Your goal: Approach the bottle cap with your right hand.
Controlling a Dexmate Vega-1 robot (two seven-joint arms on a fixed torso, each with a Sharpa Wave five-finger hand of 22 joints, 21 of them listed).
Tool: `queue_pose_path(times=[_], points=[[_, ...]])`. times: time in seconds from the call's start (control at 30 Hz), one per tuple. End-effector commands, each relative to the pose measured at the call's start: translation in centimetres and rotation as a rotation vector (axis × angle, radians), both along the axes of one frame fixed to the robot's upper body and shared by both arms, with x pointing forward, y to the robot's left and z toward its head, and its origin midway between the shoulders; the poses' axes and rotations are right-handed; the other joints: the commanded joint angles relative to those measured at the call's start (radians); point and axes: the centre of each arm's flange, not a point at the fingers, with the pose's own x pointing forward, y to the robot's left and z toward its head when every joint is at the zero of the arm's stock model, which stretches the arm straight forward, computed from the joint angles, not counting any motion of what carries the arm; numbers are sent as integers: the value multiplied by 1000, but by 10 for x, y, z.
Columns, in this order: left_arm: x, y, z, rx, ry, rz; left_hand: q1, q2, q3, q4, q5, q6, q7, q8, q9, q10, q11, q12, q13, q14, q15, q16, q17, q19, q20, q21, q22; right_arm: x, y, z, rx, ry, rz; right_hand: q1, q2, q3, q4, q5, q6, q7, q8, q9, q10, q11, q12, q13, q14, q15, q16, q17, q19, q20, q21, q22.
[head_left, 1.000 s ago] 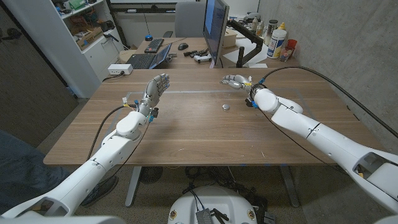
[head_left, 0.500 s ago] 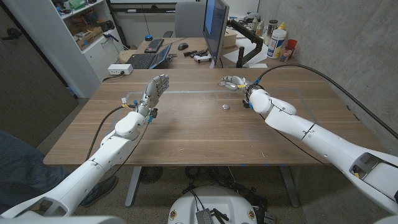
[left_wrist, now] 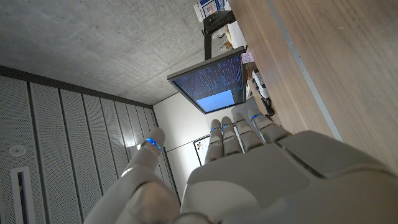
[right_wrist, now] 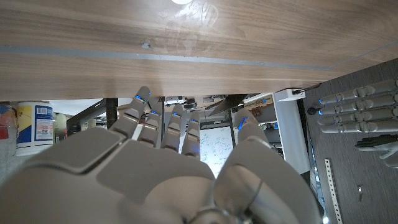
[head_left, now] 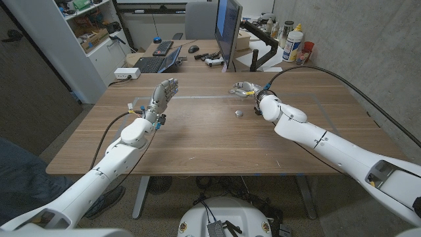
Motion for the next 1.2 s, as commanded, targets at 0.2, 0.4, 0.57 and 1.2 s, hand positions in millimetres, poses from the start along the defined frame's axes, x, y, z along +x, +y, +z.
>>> queue_pose_path(times=[0.2, 0.4, 0.57, 1.2], points=[[-1, 6, 1, 6, -3, 3, 1, 7, -1, -5, 6, 10, -1, -2, 5, 12, 0, 4, 3, 5, 5, 0, 3, -5, -34, -2, 3, 2, 12, -6, -81, 46, -52, 14, -14, 4, -7, 8, 21, -1, 7, 0, 1, 1, -5, 6, 16, 2, 4, 1, 13, 15, -5, 3], [-1, 8, 0, 2, -2, 7, 1, 8, -2, -5, 6, 10, -2, -2, 5, 13, -1, 4, 3, 5, 5, 0, 3, -5, -33, -2, 3, 0, 16, -8, -93, 51, -62, 22, -21, 4, -7, 11, 24, -2, 7, 0, 5, -3, -5, 7, 26, 9, 6, 2, 28, 34, -7, 3], [-2, 9, -1, 2, -4, 5, 0, 8, -2, -5, 6, 11, -2, -2, 5, 13, -2, 3, 4, 4, 5, -1, 3, -5, -32, -2, 3, 0, 21, -9, -106, 48, -78, 26, -25, 4, -7, 13, 32, -4, 9, 0, 7, -4, -4, 7, 29, 9, 7, 2, 34, 37, -9, 3], [-5, 19, 7, -4, -22, -16, 0, 10, -5, -7, 6, 14, -2, -3, 5, 17, -3, 4, 4, 5, 3, -1, 3, -7, -30, -4, 3, 4, 40, -13, -142, 72, -126, 38, -36, 4, -6, 18, 42, -10, 9, 1, 14, -6, -3, 7, 36, 1, 7, 2, 41, 42, -20, 3]])
